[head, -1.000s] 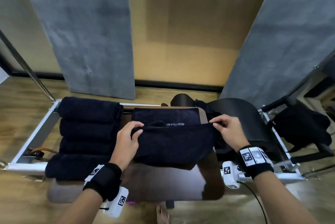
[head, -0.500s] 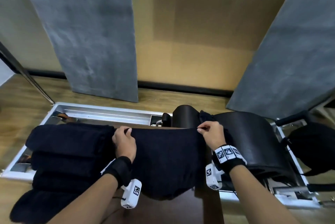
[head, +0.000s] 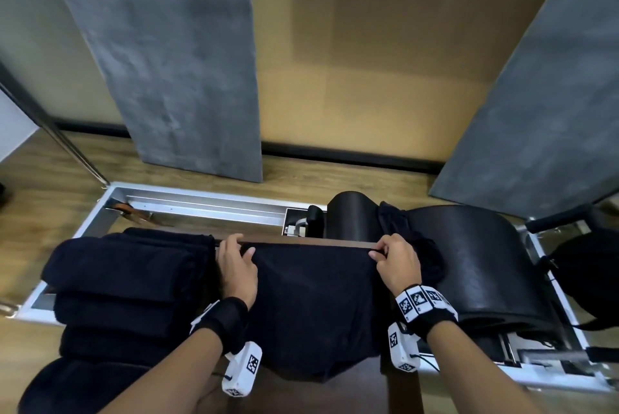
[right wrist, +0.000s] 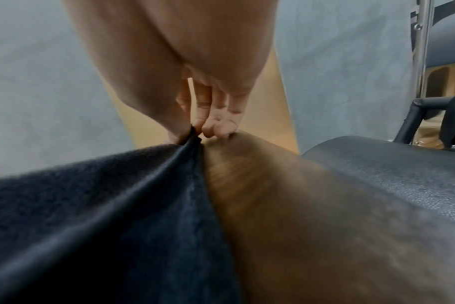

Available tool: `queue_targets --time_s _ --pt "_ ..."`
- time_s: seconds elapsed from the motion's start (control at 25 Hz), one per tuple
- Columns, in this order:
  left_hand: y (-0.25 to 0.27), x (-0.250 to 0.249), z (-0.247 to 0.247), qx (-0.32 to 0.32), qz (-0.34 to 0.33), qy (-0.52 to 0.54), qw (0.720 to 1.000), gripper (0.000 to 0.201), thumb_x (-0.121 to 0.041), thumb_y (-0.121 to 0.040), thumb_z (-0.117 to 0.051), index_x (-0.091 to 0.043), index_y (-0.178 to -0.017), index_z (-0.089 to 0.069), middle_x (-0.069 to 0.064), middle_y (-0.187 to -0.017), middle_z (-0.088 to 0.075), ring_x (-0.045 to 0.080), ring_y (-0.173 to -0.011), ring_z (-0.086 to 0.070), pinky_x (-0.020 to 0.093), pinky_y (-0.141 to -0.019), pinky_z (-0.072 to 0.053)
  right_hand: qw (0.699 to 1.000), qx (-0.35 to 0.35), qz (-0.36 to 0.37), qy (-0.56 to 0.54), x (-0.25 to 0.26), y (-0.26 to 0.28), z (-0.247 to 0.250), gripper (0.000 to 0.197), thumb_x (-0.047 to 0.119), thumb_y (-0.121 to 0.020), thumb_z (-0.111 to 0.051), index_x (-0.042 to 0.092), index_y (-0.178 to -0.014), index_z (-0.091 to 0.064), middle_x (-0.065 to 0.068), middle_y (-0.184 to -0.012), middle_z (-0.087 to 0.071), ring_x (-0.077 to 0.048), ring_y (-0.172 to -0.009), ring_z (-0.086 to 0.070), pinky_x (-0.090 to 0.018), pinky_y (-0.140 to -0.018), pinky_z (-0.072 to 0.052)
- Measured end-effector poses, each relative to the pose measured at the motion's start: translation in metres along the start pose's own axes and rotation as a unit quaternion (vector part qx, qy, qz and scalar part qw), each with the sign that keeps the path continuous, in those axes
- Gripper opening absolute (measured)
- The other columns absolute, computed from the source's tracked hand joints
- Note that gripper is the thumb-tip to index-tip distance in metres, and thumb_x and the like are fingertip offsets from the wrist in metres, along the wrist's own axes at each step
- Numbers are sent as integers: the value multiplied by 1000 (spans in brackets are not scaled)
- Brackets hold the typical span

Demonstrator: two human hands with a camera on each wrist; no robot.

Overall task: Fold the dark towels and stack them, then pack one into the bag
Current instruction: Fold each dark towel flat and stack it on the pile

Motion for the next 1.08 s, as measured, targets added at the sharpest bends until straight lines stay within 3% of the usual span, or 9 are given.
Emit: queue_targets --time_s 0.2,0.32,0.4,0.48,0.6,0.72,0.88,0.96,1.08 --pt "22 -28 21 -26 -72 13 997 2 -10 -101 -66 -9 -100 -68 6 -107 -58 30 -112 -54 42 -98 -45 1000 -20 -11 -11 4 23 20 18 19 -95 -72 23 -85 -58 6 -90 -61 -23 -83 -64 -37 -71 -50" --pt "39 -55 49 -38 -145 60 987 3 -10 -98 -71 -12 -97 -69 0 -101 -60 24 -99 -59 39 -90 -49 992 -45 -23 -116 7 42 54 15 10 -93 -74 23 -88 -68 2 -88 -71 -19 -82 -68 -37 -73 -58" --pt "51 -76 75 -44 -187 96 977 6 -9 -96 -73 -14 -98 -73 -3 -99 -61 21 -94 -61 37 -88 -51 982 -68 -17 -175 10 59 87 18 3 -93 -72 19 -101 -76 -3 -90 -74 -18 -67 -70 -31 -61 -59" --pt "61 -97 103 -52 -229 134 963 8 -9 -95 -75 -16 -98 -76 -5 -96 -62 18 -89 -62 33 -84 -50 976 -88 -10 -198 12 77 120 20 0 -94 -69 15 -104 -77 -7 -74 -74 -17 -52 -69 -30 -58 -58" --pt "81 -118 159 -83 -279 138 947 8 -16 -92 -79 -22 -91 -76 -11 -92 -59 11 -88 -59 27 -75 -45 961 -107 4 -256 22 115 165 14 -4 -96 -66 7 -95 -75 -14 -66 -72 -26 -54 -72 -35 -57 -59" --pt "97 -120 208 -108 -291 106 945 11 -25 -91 -82 -30 -86 -72 -13 -93 -59 5 -84 -58 27 -71 -44 942 -103 34 -316 44 152 198 13 -4 -97 -65 7 -92 -71 -19 -79 -71 -33 -56 -74 -31 -48 -58" --pt "107 -113 231 -16 -229 270 935 11 -14 -96 -76 -18 -90 -68 4 -106 -69 26 -55 -73 29 -46 -52 918 -135 81 -365 80 186 235 12 -5 -97 -64 4 -90 -67 -21 -78 -68 -37 -53 -73 -32 -46 -58" --pt "111 -110 239 9 -190 324 927 8 -12 -99 -72 -10 -94 -66 13 -103 -70 33 -51 -73 25 -35 -45 909 -141 97 -379 94 200 248 8 -6 -97 -65 -1 -91 -67 -20 -71 -68 -35 -52 -72 -30 -47 -58" --pt "119 -112 258 10 -186 350 918 8 -10 -99 -71 -9 -93 -67 14 -88 -69 34 -52 -73 26 -37 -50 899 -160 103 -394 107 219 267 2 -3 -95 -68 -3 -94 -69 -18 -70 -70 -33 -53 -72 -30 -49 -57"
Point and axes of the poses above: each hand's wrist, its own y-axis away from the middle knuckle, its own z-axis out of the back of the hand, x = y × z, the point moved 10 cm from there along -y, towards the middle knuckle
